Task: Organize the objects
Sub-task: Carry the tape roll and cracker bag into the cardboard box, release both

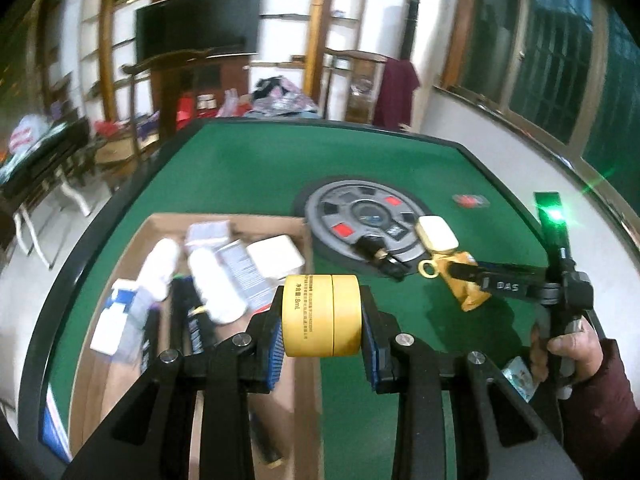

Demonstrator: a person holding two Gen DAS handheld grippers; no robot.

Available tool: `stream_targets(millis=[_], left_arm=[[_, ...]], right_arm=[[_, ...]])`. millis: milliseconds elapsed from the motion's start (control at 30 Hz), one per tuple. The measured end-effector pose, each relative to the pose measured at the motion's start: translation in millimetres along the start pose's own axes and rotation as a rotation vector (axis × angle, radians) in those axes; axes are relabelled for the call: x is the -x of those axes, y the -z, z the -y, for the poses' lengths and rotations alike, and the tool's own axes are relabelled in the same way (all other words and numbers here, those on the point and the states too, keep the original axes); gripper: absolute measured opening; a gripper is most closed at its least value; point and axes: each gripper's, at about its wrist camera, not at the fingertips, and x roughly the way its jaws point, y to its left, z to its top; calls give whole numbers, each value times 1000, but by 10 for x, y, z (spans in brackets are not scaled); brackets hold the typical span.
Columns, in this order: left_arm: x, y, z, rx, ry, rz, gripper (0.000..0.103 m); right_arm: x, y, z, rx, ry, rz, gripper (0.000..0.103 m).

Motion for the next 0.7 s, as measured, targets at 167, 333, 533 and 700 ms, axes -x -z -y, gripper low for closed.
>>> stream_targets(millis=[167, 333, 533, 700], left_arm=[[172, 125, -348, 99, -26, 21, 28], [414, 289, -762, 141, -92, 42, 28], [474, 520, -1119, 192, -149, 19, 28], [368, 681, -1281, 225, -166, -30, 28]], right_arm=[[23, 16, -124, 33, 13, 0, 42], [300, 36, -227, 19, 2, 30, 42], [748, 5, -638, 51, -64, 82, 42], [729, 82, -1186, 99, -155, 47, 42]])
